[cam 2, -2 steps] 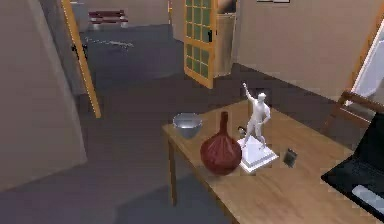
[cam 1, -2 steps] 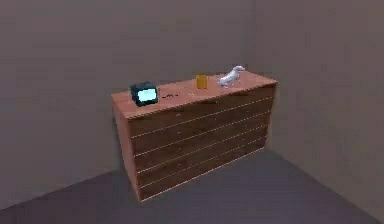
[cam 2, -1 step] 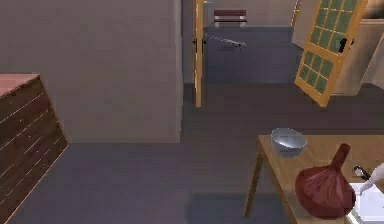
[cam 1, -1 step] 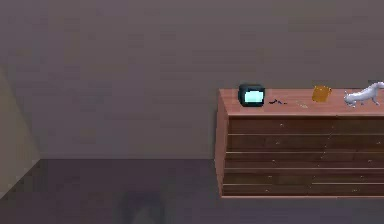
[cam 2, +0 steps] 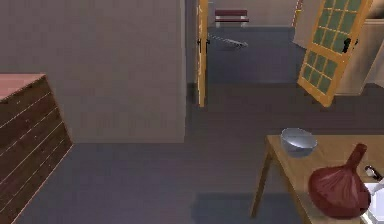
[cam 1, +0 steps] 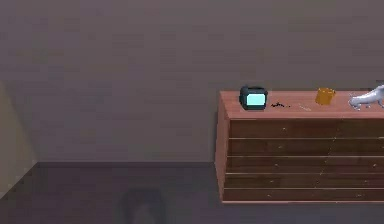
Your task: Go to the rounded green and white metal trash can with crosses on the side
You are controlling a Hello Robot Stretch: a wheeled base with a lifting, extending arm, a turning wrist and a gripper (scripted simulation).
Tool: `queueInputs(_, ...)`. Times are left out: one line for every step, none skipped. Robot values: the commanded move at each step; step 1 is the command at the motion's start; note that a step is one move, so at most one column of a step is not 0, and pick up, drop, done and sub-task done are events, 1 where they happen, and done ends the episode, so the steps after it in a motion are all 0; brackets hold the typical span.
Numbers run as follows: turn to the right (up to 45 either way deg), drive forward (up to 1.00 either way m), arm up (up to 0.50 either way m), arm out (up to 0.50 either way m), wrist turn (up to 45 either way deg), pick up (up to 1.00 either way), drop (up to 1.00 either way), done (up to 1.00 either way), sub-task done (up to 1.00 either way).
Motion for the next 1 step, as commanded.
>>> queueInputs(-45.0, 0.0, 0.0, 0.0, 0.0, 0.0, 0.0, 0.0, 0.0)
